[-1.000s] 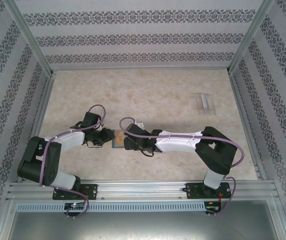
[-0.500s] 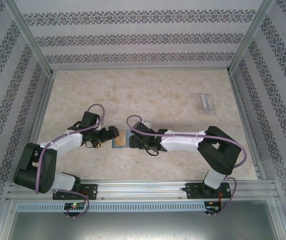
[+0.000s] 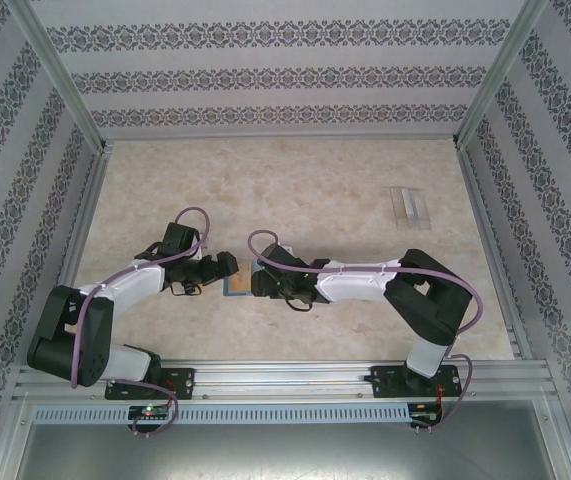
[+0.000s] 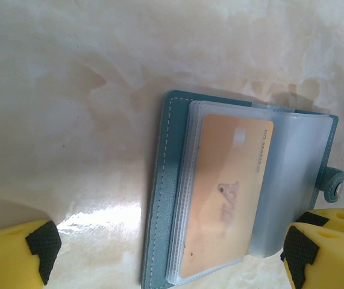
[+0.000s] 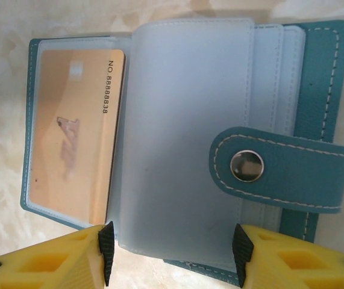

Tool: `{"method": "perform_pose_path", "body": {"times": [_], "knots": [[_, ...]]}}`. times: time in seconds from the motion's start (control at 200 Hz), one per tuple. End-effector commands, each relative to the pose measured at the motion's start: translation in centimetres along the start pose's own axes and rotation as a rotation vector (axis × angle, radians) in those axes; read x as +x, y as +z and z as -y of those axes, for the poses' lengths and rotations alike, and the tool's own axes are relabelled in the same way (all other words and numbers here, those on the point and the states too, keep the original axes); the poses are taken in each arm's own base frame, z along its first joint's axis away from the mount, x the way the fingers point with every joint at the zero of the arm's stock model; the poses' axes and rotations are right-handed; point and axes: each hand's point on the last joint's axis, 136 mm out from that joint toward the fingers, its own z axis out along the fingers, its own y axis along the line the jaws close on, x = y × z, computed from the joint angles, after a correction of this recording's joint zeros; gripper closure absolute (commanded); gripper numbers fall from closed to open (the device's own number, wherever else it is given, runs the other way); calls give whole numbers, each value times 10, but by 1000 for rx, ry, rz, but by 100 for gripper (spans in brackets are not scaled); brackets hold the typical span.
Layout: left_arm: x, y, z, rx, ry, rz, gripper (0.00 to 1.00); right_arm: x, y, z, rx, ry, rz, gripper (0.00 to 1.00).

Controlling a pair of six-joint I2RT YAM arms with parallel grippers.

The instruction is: Put the credit cards into the card holder

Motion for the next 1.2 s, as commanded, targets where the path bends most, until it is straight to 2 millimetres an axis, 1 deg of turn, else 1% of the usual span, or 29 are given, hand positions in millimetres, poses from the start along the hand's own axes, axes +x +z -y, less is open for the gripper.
{"method": "perform_pose_path", "body": {"times": [0.0,0.08,0.195,0.265,0.36,0.47,0.52,0.555,0.714,0.884,1.079,1.199], "knots": [[10,4,-3,-5,-10,-46,4,-9,-4,0,0,2,23,42],[11,5,-2,1,-12,-52,4,-8,3,0,-25,19,6,41],[10,6,-1,10,-13,-50,5,-3,21,-2,-93,55,-33,43],[9,5,-2,9,-29,-38,6,-2,27,-12,-153,62,-49,45],[9,4,-2,25,-52,-8,8,-7,23,-28,-221,44,-33,46],[5,-3,-1,15,-60,21,11,-15,16,-40,-259,15,-9,48],[2,-6,-3,-2,-73,39,18,-19,13,-46,-276,-3,0,49],[0,-9,-3,-9,-79,54,20,-22,11,-50,-288,-13,6,50],[-11,-24,2,-22,-74,105,19,-29,9,-66,-335,-32,9,55],[-22,-35,4,-40,-80,138,16,-30,14,-77,-380,-37,-2,57],[-33,-46,-8,-53,-142,179,14,-30,20,-95,-455,-64,-27,57],[-41,-55,-13,-55,-169,215,11,-29,21,-114,-529,-89,-51,56]]}}
